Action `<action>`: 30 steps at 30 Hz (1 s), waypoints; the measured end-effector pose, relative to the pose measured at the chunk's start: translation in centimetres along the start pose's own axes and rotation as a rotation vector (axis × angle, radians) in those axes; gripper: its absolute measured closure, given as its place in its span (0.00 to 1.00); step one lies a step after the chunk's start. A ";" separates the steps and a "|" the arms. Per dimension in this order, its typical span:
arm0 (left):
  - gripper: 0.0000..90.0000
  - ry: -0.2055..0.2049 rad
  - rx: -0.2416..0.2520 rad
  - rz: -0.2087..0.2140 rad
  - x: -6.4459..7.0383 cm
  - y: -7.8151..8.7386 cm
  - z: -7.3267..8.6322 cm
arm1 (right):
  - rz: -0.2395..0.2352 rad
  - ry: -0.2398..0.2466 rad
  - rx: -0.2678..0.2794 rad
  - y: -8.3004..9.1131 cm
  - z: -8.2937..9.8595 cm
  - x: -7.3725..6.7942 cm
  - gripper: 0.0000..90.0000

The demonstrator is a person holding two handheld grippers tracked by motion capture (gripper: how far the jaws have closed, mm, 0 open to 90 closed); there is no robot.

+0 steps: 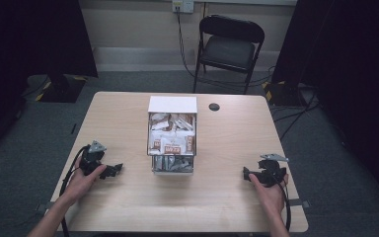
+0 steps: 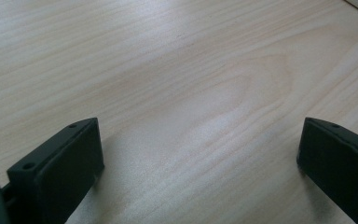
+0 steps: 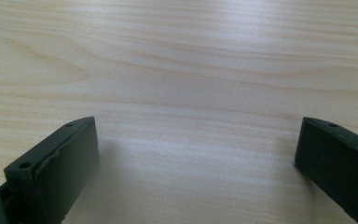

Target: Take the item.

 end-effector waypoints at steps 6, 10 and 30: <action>0.00 0.000 0.000 0.000 0.0 0.0 0.0 | 0.000 -0.001 0.000 0.0 0.0 0.0 0.00; 0.00 0.001 0.000 0.000 0.0 0.0 0.0 | -0.001 0.000 0.000 0.1 0.0 -0.1 0.04; 0.00 0.000 -0.001 0.001 0.0 0.0 0.0 | -0.077 -0.016 0.071 1.6 -1.5 -1.1 0.30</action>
Point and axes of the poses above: each handheld gripper's, and its own axes: y roughly backward along the jaws, z roughly out of its underside, x roughly to its right, the point moved 6 cm from there along -y, roughly forward along the jaws, and after that the axes turned 3 degrees about x, right-handed, at the moved point
